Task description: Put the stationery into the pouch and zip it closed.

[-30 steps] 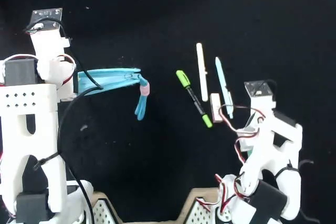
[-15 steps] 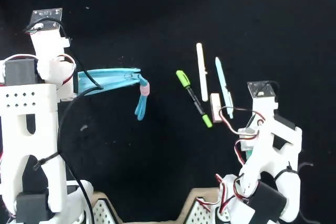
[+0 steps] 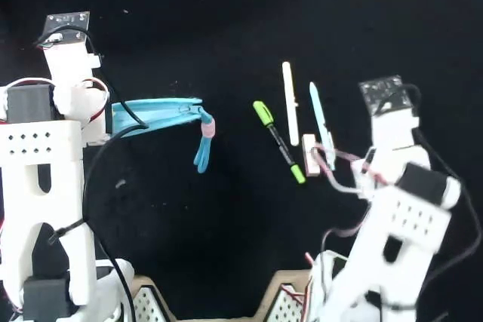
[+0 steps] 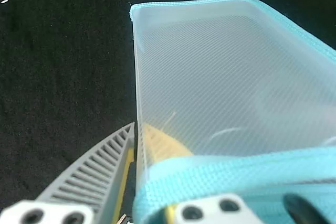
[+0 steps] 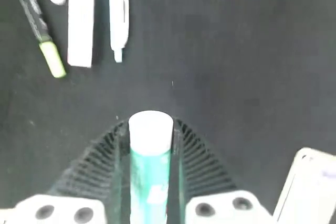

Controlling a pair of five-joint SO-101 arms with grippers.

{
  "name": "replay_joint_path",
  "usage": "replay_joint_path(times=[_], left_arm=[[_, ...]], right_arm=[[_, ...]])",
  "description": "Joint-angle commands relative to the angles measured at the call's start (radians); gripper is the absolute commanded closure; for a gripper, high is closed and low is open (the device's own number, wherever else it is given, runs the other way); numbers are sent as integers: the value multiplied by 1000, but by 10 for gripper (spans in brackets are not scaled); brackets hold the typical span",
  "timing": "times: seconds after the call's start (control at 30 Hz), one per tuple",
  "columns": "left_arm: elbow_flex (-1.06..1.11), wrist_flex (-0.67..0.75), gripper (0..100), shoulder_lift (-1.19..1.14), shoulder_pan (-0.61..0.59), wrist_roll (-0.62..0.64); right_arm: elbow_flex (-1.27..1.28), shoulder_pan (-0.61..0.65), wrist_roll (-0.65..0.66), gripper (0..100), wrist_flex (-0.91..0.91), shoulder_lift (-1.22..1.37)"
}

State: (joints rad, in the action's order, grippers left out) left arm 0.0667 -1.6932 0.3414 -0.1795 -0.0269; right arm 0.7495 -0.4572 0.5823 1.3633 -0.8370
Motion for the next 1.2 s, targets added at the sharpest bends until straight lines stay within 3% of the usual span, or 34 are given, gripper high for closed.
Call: replay_joint_path(times=[0.0, 0.4, 0.63, 0.97, 1.17], left_arm=[[42, 2, 970, -9, 7, 12], [42, 2, 970, -9, 5, 14], [44, 2, 970, -9, 7, 60], [44, 2, 970, -9, 8, 61], [44, 2, 970, -9, 12, 61]], right_arm=[[-50, 147, -71, 988, 5, -208], [-189, 784, -562, 987, -226, -469], [-150, 1112, -606, 987, -502, -484], [214, 1258, -600, 988, -1200, -484], [346, 1260, -600, 988, -1379, -484]])
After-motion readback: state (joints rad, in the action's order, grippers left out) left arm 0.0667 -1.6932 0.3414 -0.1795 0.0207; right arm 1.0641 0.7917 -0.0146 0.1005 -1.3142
